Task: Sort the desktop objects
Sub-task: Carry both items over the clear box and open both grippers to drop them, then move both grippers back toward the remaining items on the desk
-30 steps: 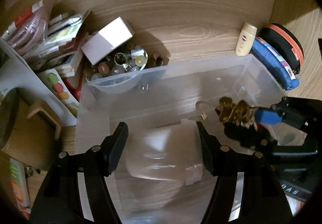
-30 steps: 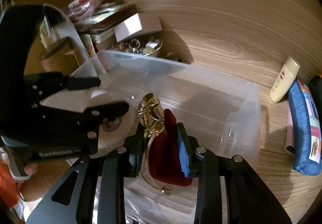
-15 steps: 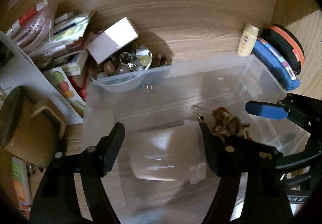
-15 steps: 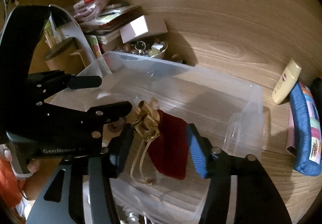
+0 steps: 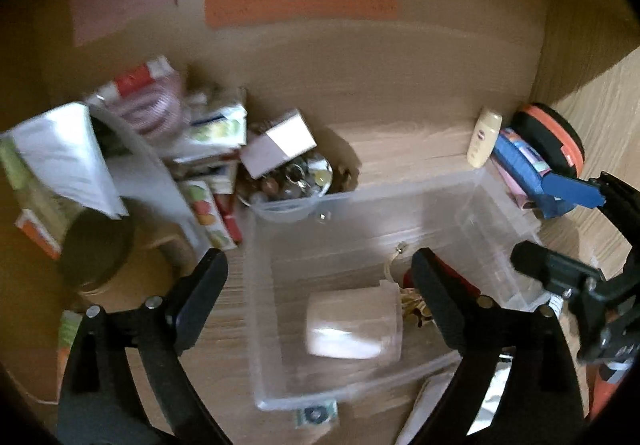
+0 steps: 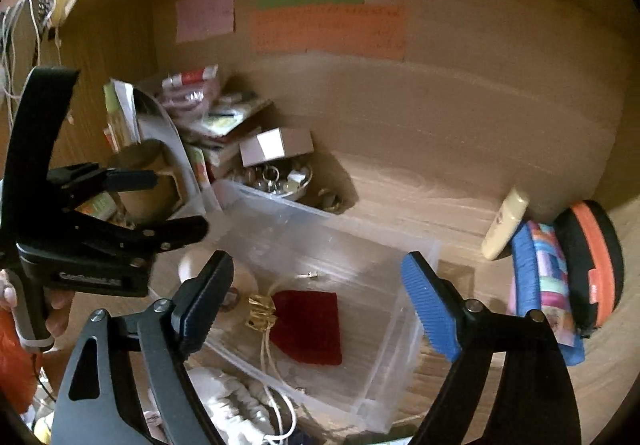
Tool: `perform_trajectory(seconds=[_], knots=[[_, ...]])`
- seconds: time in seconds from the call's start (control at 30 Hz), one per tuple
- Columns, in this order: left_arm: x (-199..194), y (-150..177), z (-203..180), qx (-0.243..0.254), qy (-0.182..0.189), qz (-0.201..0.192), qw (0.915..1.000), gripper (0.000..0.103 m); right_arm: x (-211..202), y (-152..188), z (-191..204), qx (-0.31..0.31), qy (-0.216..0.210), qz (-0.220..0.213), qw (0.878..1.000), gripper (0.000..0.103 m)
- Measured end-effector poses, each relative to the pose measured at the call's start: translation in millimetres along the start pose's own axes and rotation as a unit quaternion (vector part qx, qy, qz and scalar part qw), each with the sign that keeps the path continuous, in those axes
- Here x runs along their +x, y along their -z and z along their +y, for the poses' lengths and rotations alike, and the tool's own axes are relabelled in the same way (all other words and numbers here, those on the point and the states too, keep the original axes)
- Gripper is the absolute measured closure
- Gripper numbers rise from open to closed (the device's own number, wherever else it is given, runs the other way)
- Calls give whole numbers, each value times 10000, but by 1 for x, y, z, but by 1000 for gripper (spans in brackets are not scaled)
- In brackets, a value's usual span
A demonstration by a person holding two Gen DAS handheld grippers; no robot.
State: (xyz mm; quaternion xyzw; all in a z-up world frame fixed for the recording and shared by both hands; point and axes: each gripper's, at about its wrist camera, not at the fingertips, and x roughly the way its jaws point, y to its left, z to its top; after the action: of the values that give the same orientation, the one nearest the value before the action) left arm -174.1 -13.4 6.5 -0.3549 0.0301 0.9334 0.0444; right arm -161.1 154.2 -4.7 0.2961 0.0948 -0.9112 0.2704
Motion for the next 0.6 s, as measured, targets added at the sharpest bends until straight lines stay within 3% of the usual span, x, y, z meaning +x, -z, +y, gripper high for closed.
perform_trajectory(seconds=[0.27, 0.43, 0.6], knots=[[-52, 12, 7, 21, -84, -368, 9993, 5, -54, 4, 13, -21, 100, -410, 9991, 16], [-80, 24, 10, 14, -40, -517, 9987, 4, -89, 13, 21, -65, 225, -689, 9973, 5], [-100, 37, 12, 41, -55, -630, 9980, 3, -123, 26, 30, -154, 442, -1003, 9939, 2]])
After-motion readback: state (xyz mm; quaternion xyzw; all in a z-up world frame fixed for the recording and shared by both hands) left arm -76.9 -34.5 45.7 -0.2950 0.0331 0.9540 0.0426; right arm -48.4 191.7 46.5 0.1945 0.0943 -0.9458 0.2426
